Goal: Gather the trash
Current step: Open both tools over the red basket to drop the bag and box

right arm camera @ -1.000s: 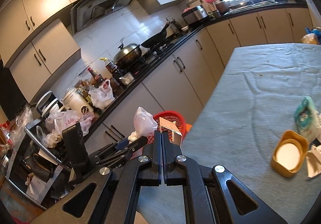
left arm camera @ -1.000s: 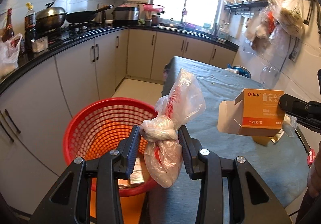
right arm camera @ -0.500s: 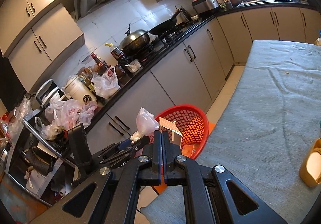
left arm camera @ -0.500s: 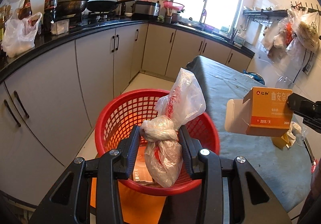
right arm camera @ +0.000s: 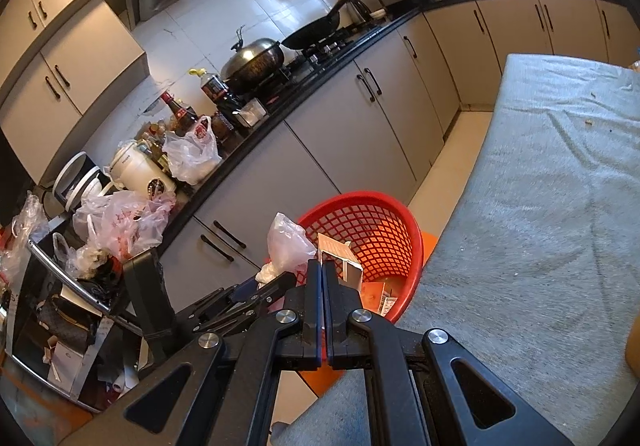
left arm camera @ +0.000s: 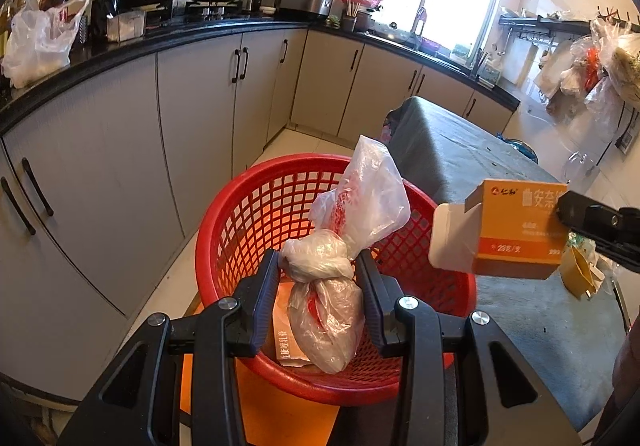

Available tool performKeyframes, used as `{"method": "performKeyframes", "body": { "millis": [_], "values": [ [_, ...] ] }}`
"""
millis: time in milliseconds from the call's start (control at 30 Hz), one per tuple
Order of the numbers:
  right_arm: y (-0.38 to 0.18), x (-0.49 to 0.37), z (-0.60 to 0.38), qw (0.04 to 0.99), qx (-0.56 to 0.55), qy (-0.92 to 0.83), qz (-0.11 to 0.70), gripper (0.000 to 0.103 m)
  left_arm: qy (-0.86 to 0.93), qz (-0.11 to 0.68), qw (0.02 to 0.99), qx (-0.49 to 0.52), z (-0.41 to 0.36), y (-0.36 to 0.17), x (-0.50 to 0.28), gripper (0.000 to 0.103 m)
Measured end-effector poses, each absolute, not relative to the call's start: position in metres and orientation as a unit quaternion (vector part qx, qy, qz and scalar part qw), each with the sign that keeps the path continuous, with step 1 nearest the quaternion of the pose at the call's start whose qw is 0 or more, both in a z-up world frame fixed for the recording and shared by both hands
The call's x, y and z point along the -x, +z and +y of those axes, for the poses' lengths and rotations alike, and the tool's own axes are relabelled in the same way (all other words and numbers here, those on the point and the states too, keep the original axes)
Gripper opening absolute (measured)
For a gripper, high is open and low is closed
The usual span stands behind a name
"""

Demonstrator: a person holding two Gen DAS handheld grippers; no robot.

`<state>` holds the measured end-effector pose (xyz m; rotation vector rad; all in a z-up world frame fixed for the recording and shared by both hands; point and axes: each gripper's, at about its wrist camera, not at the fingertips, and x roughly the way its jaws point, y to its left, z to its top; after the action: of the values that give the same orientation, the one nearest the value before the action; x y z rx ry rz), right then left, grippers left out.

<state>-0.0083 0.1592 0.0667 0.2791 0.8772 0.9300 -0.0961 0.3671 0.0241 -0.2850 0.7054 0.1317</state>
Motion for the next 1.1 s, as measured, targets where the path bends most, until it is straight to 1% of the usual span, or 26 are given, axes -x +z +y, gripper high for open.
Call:
{"method": "performKeyframes", "body": {
  "millis": [400, 500, 567, 633, 900, 1100],
  "values": [
    [0.044, -0.002, 0.176, 0.789, -0.121, 0.420, 0.433, 0.002, 0.069, 0.358, 0.921, 0.136, 0.366, 0.013, 0.081, 0.038],
    [0.042, -0.004, 0.176, 0.787, -0.121, 0.421, 0.435, 0.003, 0.071, 0.359, 0.920, 0.141, 0.366, 0.013, 0.080, 0.041],
    [0.042, -0.004, 0.176, 0.787, -0.121, 0.421, 0.435, 0.004, 0.070, 0.357, 0.920, 0.146, 0.368, 0.014, 0.080, 0.050],
    [0.043, -0.004, 0.175, 0.787, -0.121, 0.422, 0.434, 0.004, 0.071, 0.352, 0.922, 0.145, 0.367, 0.016, 0.081, 0.053],
    [0.047, 0.004, 0.154, 0.785, -0.138, 0.425, 0.429, 0.004, 0.066, 0.343, 0.925, 0.147, 0.361, 0.027, 0.090, 0.054],
    [0.049, 0.016, 0.123, 0.790, -0.153, 0.415, 0.425, 0.004, 0.049, 0.333, 0.932, 0.136, 0.338, 0.041, 0.096, 0.055]
  ]
}}
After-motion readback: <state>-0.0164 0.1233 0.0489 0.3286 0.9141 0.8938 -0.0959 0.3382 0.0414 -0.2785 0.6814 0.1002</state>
